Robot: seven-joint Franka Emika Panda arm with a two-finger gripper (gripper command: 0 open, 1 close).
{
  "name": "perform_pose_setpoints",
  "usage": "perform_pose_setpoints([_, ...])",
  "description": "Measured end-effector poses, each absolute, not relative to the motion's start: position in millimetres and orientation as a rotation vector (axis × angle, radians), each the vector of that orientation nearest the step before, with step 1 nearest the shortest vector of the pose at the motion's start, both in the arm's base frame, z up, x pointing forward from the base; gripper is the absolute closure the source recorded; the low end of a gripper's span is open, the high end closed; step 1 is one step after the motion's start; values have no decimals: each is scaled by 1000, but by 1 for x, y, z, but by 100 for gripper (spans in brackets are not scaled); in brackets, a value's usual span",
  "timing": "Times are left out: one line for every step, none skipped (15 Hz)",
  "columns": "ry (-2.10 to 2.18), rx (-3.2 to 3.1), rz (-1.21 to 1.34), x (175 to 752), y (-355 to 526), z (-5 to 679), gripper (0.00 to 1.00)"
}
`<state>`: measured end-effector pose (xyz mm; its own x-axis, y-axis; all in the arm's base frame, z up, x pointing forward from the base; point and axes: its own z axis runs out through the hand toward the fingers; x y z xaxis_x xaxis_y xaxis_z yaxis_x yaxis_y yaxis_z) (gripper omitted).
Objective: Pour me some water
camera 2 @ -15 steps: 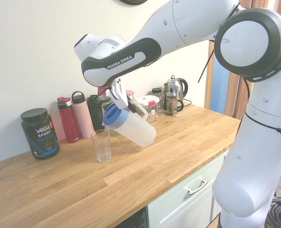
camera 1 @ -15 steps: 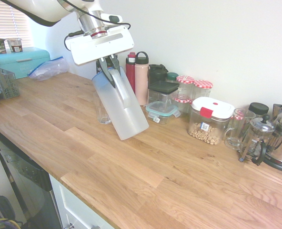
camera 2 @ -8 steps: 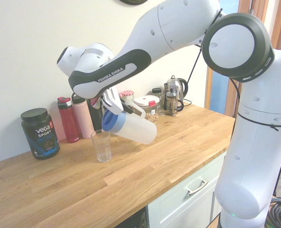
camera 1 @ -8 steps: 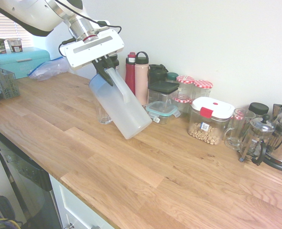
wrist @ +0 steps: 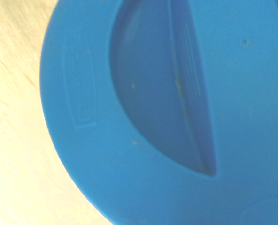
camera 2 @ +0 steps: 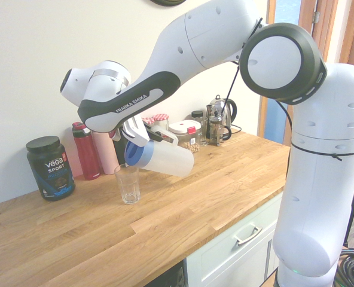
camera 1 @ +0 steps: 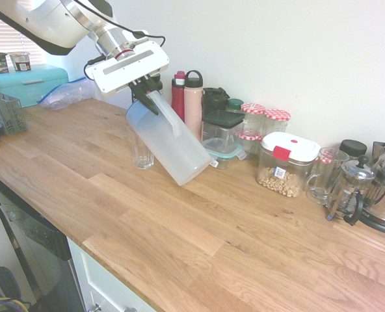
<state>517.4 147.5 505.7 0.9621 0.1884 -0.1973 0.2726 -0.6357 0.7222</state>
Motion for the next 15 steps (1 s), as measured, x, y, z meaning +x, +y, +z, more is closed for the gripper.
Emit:
perform_pose_setpoints([313,2288,-128,517,146,509,100])
perform_pose_setpoints([300,2318,-117,515,144,515,100])
perform_pose_setpoints([281,2366,-96,512,141,526,100])
perform_pose_setpoints([258,2424,-70,506,135,542,100])
perform_pose_setpoints([236,2486,-42,498,126,563,100])
perform_pose_setpoints([213,2548,-11,489,111,583,100])
perform_pose_setpoints([175,2608,23,479,90,598,100])
perform_pose_setpoints([122,2665,55,470,65,606,100])
perform_pose_setpoints([53,2720,82,463,38,609,100])
perform_pose_setpoints([-17,2763,105,459,14,608,100])
perform_pose_setpoints([-92,2797,123,460,-9,602,100])
perform_pose_setpoints([-166,2826,134,462,-28,593,100])
perform_pose_setpoints([-245,2855,138,462,-48,583,100])
perform_pose_setpoints([-321,2881,137,460,-66,574,100])
perform_pose_setpoints([-398,2906,138,456,-86,563,100])
